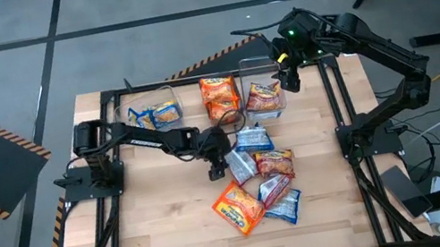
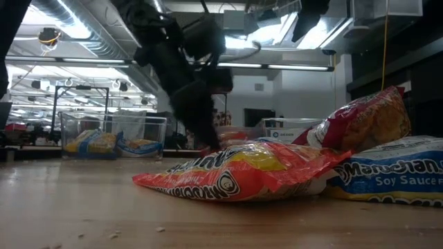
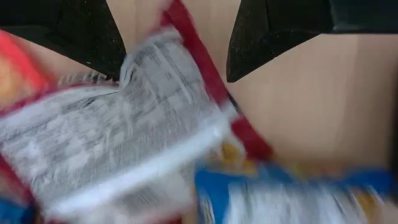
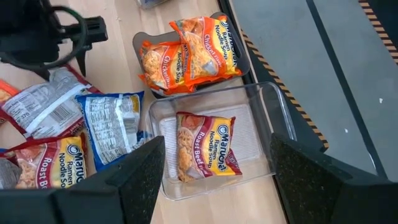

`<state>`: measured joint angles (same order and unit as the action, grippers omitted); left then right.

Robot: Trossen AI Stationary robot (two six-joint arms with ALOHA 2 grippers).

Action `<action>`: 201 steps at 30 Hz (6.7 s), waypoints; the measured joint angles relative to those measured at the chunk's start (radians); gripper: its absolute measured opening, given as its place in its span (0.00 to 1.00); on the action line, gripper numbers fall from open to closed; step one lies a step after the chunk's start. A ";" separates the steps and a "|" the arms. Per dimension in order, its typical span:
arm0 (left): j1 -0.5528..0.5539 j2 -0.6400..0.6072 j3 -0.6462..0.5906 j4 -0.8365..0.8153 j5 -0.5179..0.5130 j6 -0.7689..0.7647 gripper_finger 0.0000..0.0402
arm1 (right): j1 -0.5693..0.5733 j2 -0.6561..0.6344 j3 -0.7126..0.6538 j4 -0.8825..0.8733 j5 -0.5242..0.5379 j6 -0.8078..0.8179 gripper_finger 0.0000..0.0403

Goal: Sort Maruchan noodles
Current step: Put the red noodle pack into the right transparent bin

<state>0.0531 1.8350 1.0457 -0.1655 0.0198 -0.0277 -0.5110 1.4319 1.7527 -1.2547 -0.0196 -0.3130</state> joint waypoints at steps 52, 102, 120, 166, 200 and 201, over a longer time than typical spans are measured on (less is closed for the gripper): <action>0.196 -0.350 0.044 0.026 0.156 -0.756 0.00 | 0.001 0.000 0.000 0.015 0.012 0.018 0.69; 0.517 0.539 0.972 0.044 0.626 -0.757 0.00 | 0.000 -0.023 0.000 0.085 0.214 0.126 0.69; 0.618 0.544 0.972 0.044 0.390 -0.725 0.21 | 0.000 -0.023 0.000 0.083 0.212 0.126 0.69; 0.851 0.177 1.267 -0.520 0.583 -0.431 0.20 | -0.222 0.300 -0.672 1.012 0.158 0.228 0.69; 0.803 0.178 1.266 -0.671 0.632 -0.270 0.20 | -0.236 0.350 -0.602 0.837 0.247 0.227 0.69; 0.801 0.178 1.266 -0.678 0.629 -0.260 0.20 | -0.235 0.357 -0.602 0.836 0.233 0.223 0.69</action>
<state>0.8542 2.0128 2.3119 -0.8431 0.6487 -0.2880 -0.7464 1.7893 1.1507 -0.4182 0.2138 -0.0902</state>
